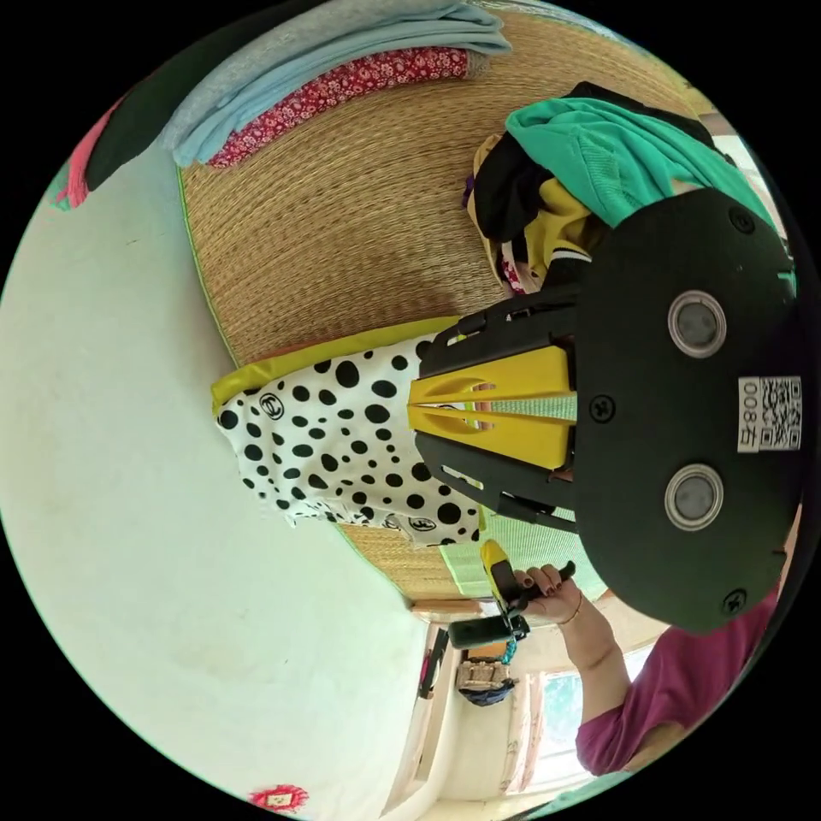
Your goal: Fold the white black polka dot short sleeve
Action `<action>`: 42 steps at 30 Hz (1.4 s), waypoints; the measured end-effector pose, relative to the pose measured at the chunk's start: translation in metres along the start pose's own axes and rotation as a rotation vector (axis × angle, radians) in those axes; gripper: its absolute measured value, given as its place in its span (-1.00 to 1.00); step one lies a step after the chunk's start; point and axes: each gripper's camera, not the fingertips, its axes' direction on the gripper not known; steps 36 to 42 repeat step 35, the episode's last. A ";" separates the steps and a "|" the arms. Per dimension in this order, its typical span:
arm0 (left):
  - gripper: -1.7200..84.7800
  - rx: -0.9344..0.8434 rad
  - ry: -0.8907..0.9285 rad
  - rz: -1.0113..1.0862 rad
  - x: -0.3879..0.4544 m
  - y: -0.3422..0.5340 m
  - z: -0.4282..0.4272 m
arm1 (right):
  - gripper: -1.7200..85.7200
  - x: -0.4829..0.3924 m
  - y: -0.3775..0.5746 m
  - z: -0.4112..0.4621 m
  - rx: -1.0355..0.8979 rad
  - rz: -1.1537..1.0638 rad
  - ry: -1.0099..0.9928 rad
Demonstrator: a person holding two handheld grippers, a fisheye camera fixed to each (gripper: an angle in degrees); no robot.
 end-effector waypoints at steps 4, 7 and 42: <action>-0.96 -0.062 -0.150 0.020 -0.002 -0.009 0.020 | -0.96 -0.011 0.001 0.036 -0.037 0.018 0.092; -0.96 -0.057 -0.106 -0.048 -0.016 0.001 0.028 | -0.96 -0.023 0.012 0.042 -0.012 0.020 0.090; -0.96 -0.502 -0.481 0.342 0.028 0.417 -0.003 | -0.96 -0.326 0.500 0.258 -0.192 -0.341 0.219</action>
